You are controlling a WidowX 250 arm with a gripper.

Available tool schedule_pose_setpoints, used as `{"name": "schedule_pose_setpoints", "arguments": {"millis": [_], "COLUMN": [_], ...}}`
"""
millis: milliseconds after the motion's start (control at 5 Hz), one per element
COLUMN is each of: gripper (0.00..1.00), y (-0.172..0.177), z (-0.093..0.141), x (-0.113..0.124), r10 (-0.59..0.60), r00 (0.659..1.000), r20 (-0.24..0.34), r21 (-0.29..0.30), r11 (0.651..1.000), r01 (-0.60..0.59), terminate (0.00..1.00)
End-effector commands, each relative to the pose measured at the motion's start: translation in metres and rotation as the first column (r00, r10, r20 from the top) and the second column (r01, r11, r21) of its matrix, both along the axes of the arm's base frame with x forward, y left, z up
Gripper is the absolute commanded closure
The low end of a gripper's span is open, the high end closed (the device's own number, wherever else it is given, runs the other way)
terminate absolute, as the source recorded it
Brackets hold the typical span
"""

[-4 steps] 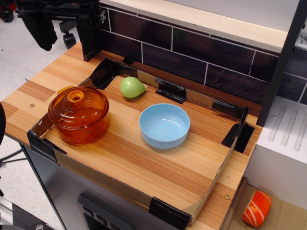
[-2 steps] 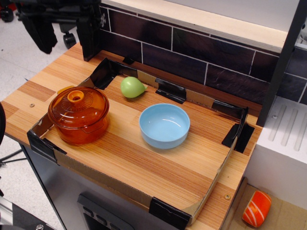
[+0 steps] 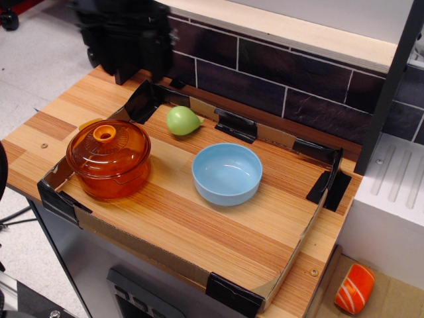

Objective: Put pear in bowl

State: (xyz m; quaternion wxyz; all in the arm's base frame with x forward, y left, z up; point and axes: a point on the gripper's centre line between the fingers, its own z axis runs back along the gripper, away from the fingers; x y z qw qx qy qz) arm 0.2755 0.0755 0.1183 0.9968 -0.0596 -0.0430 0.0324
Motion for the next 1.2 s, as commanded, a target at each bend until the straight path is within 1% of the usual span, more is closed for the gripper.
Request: {"name": "schedule_pose_setpoints", "arguments": {"millis": [0,200,400,600,1000], "gripper": [0.00,0.00,0.00,0.00,0.00], "y": [-0.003,0.001,0.004,0.005,-0.003], "z": [-0.008,-0.034,-0.056,-0.073,-0.087], "x": [0.036,0.048,0.054,0.055,0.060], "r10": [-0.266,-0.374,-0.410,-0.450,-0.442], "r00": [0.963,0.927,0.911,0.892,0.896], "r20": [0.044,0.006,-0.043,-0.056,-0.038], "r21": [0.065,0.126,0.138,0.147,0.118], "r11": [0.963,0.920,0.901,0.879,0.889], "r01": [0.263,0.371,0.412,0.453,0.443], "terminate": [0.00,0.00,0.00,0.00,0.00]}}
